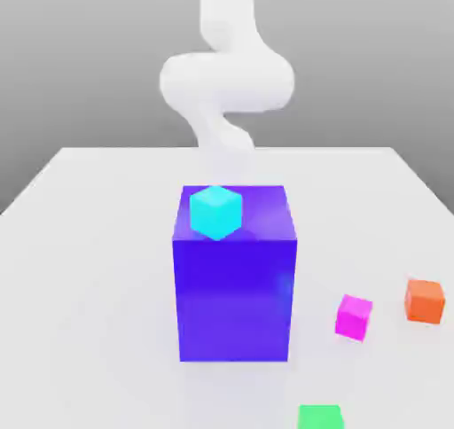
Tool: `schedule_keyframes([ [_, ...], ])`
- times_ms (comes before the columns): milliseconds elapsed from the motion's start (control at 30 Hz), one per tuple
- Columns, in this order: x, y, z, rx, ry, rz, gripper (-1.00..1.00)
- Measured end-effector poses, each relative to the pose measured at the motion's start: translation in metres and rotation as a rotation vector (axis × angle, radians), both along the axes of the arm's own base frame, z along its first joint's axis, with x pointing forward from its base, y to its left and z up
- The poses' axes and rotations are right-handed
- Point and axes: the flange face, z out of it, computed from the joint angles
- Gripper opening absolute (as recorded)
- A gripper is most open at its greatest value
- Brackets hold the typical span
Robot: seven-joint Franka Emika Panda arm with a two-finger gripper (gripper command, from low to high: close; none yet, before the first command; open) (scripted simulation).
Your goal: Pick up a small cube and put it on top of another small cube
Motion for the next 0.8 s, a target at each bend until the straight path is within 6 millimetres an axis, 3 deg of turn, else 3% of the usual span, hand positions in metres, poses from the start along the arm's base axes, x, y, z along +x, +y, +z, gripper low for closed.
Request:
schedule_keyframes([
  [133, 0.039, 0.049, -0.099, -0.071, 0.140, 0.189, 0.00],
  [300, 0.046, 0.110, -0.222, -0.163, 0.299, 0.421, 0.00],
  [467, 0.014, 0.158, -0.338, -0.263, 0.447, 0.654, 0.00],
  [633, -0.051, 0.187, -0.441, -0.373, 0.589, 0.896, 0.00],
  [700, -0.067, 0.188, -0.469, -0.398, 0.622, 0.949, 0.00],
  [800, -0.070, 0.188, -0.500, -0.403, 0.633, 0.960, 0.00],
])
